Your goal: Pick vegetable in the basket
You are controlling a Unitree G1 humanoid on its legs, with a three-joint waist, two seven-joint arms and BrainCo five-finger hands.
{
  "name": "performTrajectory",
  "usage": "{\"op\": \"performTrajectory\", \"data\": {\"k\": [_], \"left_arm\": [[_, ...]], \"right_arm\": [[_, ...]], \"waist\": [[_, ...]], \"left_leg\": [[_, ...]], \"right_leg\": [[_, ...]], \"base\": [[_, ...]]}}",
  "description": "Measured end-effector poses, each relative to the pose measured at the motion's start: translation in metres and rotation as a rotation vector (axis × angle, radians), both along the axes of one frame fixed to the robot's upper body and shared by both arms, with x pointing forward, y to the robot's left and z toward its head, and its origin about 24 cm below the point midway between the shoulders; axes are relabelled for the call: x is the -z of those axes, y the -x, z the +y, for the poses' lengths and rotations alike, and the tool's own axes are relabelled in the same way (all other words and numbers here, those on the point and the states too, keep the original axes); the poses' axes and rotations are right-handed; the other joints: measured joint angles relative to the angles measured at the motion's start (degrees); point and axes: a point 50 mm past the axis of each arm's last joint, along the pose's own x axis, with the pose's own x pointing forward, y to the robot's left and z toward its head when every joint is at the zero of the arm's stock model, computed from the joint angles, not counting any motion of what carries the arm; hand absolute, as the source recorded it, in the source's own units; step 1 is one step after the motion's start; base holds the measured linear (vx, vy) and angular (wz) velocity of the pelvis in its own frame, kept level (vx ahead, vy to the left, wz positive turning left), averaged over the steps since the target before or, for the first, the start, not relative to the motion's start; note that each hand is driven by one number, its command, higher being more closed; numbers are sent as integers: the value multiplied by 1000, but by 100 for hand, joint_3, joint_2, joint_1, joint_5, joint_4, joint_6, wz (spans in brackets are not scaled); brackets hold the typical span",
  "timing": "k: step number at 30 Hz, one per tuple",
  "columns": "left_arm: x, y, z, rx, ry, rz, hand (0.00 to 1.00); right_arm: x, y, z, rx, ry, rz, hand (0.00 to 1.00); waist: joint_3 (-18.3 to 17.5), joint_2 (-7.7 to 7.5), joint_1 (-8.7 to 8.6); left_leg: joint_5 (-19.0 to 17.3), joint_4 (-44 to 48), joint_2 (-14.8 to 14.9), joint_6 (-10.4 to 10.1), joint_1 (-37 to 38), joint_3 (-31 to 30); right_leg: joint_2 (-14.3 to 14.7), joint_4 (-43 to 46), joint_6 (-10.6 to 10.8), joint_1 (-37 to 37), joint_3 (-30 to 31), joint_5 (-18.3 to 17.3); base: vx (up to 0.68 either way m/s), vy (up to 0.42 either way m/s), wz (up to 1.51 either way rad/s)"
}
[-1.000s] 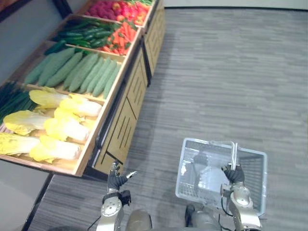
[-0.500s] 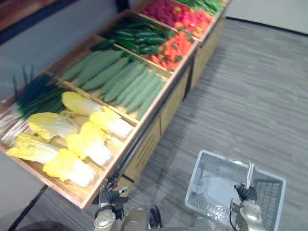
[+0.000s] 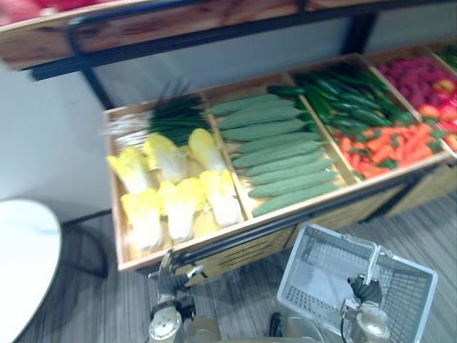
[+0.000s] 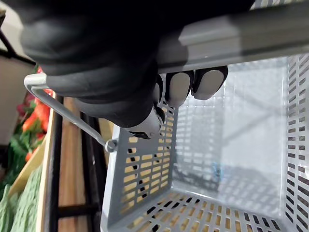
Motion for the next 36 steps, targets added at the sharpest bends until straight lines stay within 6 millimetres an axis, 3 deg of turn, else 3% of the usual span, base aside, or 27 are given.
{"op": "performTrajectory", "data": {"k": [4, 9, 13, 17, 22, 27, 30, 36], "left_arm": [[-8, -3, 4, 5, -14, -42, 0], [-8, -5, 6, 4, -56, -42, 0], [10, -14, 15, 17, -164, 48, 0], [24, -24, 28, -5, -239, 127, 0], [26, -36, 37, -23, -292, 146, 0], [31, -48, 44, -28, -364, 188, 0], [25, -60, 42, -26, -390, 171, 0], [24, -84, 41, -22, -440, 185, 0]], "right_arm": [[3, -2, 7, 20, -36, -13, 100], [14, 3, 10, 35, -70, 30, 100], [23, 0, 16, 23, -99, 71, 100], [24, -17, 19, -60, -99, 76, 100], [25, -21, 21, -117, -86, 97, 100], [25, -23, 23, -160, -61, 112, 100], [24, -23, 21, -163, -54, 111, 100], [16, -33, 24, -195, -43, 62, 100]], "waist": [[-46, 4, 16], [-134, -111, 17], [-298, -228, -43], [-340, -158, -310], [-356, -121, -337], [-344, -144, -617], [-329, -160, -628], [-271, -163, -839]], "left_leg": [[40, -132, -136, -62, 2, -140], [140, -186, -302, -211, -16, -261], [434, -775, -509, -264, 205, -287], [743, -1385, -617, -293, 546, -177], [833, -1690, -635, -314, 734, 12], [868, -1856, -721, -293, 731, 237], [873, -1932, -787, -286, 654, 301], [906, -1963, -856, -250, 260, 357]], "right_leg": [[-12, -195, 131, 152, 40, 69], [-96, -194, 198, 184, 22, 162], [-59, -597, 162, 339, 49, 370], [47, -1065, 106, 474, 179, 651], [192, -1402, 86, 516, 495, 900], [208, -1840, 157, 457, 747, 1235], [193, -2005, 192, 365, 862, 1366], [174, -2174, 241, -38, 955, 1488]], "base": [[-73, 65, 24], [2, 61, 13], [41, 2, 3], [25, -16, -15], [-20, -11, -37], [-43, 37, -26], [-42, 32, -24], [11, 8, -10]]}}
